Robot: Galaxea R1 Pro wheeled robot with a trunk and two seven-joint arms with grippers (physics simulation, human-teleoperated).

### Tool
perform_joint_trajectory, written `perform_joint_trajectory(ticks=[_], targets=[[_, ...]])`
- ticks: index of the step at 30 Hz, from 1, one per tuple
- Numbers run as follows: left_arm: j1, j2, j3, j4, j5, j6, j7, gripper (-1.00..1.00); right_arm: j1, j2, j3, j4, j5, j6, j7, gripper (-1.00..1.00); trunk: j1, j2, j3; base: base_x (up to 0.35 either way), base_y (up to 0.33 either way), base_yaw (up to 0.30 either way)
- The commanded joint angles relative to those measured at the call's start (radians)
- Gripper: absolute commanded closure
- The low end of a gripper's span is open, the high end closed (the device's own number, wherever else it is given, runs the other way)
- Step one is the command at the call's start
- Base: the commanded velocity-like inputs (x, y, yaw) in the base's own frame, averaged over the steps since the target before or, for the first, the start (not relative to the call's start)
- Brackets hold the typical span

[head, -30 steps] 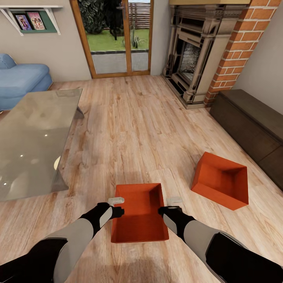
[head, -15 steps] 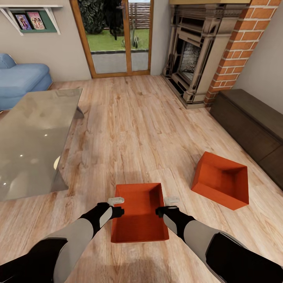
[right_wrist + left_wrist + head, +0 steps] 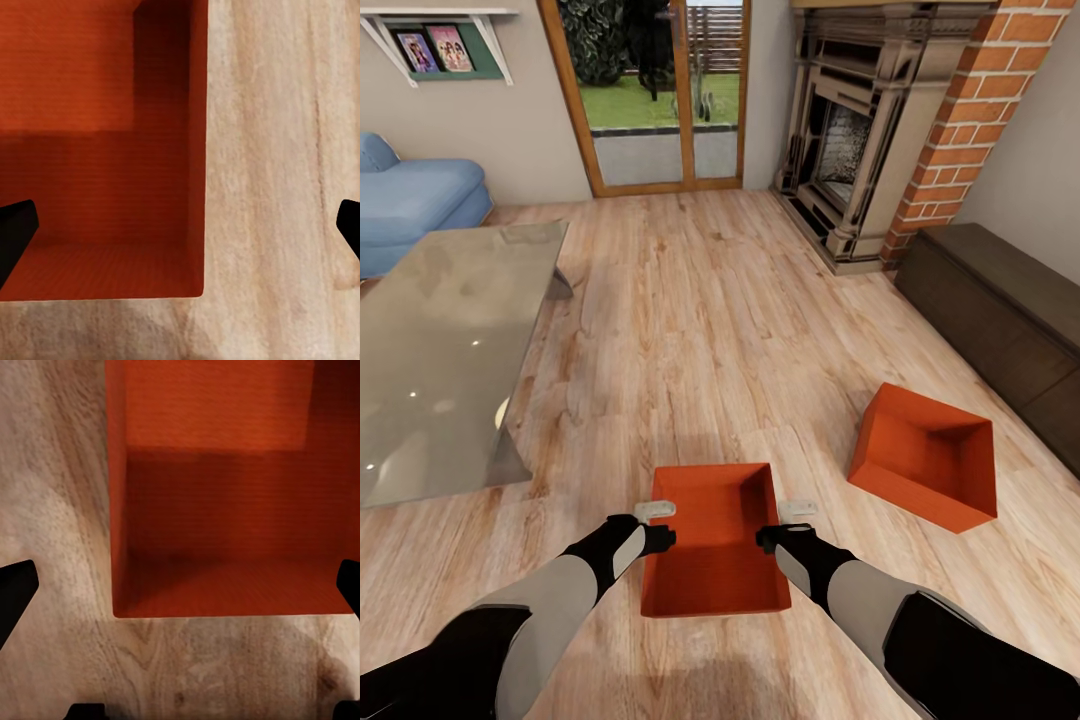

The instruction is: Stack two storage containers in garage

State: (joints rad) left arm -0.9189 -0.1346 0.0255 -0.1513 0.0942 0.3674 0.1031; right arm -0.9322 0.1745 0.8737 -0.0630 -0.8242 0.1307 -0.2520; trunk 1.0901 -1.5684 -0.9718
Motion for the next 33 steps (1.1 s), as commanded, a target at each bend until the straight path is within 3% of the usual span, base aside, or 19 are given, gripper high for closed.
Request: perform_joint_trajectory(ticks=[1, 33], targets=[[0.000, 0.000, 0.002, -0.002, 0.010, 0.005, 0.006, -1.00, 0.000, 0.000, 0.008, -0.001, -0.004, 0.006, -0.006, -1.00, 0.004, -0.008, -0.004, 0.000, 0.000, 0.000], [0.000, 0.001, 0.002, -0.002, 0.009, 0.005, 0.006, -1.00, 0.000, 0.000, 0.007, 0.000, -0.005, 0.008, -0.006, -1.00, 0.127, -0.232, -0.104, 0.000, 0.000, 0.000]])
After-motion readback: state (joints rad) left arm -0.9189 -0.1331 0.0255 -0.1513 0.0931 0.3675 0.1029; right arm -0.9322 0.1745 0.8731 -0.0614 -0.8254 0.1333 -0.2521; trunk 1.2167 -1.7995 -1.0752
